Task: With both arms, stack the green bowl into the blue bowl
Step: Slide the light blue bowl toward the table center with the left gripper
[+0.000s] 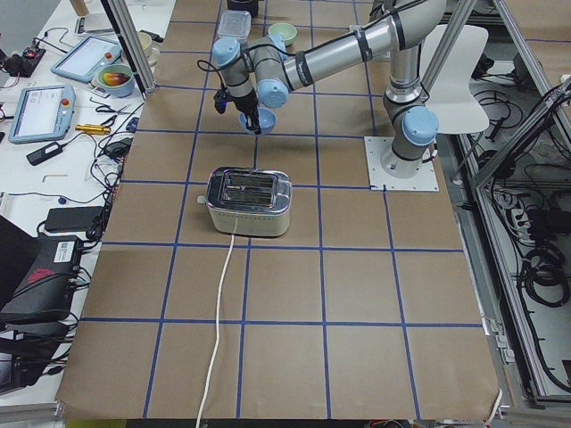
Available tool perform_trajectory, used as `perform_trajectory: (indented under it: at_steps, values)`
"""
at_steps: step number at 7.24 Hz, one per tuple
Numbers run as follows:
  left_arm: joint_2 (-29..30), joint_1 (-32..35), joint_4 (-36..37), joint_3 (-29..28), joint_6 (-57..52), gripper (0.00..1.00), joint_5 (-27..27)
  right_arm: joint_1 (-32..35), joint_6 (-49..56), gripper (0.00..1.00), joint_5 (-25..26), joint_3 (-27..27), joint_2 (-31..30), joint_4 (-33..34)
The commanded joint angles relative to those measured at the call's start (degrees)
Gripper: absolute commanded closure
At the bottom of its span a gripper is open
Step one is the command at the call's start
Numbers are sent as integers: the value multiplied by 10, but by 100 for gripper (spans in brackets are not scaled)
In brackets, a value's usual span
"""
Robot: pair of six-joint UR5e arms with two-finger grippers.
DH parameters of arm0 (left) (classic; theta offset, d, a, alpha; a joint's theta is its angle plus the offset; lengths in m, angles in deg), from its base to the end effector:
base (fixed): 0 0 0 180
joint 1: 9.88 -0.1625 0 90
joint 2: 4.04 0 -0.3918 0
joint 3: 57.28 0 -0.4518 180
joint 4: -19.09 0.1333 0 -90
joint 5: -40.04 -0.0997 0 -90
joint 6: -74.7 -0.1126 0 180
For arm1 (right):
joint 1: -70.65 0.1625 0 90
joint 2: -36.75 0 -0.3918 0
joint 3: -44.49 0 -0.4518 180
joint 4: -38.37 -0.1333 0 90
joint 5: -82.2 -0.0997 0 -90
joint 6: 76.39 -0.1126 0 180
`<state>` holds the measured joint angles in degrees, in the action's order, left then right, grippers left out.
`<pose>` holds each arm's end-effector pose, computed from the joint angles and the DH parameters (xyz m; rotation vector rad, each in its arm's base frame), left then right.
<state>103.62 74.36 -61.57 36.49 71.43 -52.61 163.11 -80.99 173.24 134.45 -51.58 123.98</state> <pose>-0.0659 -0.6231 0.2399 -0.0597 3.0940 0.3323 0.1548 -0.5442 0.4189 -0.0566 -3.1123 -0.1616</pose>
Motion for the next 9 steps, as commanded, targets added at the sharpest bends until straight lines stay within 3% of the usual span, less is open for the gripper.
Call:
perform_trajectory:
  at_steps: [1,3,6,9]
  values:
    - [16,72,-1,-19,78,100,88,0,0,0,-1,0,0,0]
    - [45,100,37,-18,101,100,155,0,-1,0,-2,1,-1,0]
    - [104,144,91,-18,134,100,173,0,-1,0,-2,1,-1,0]
    - [129,158,95,-18,139,100,174,0,-1,0,-2,1,-1,-1]
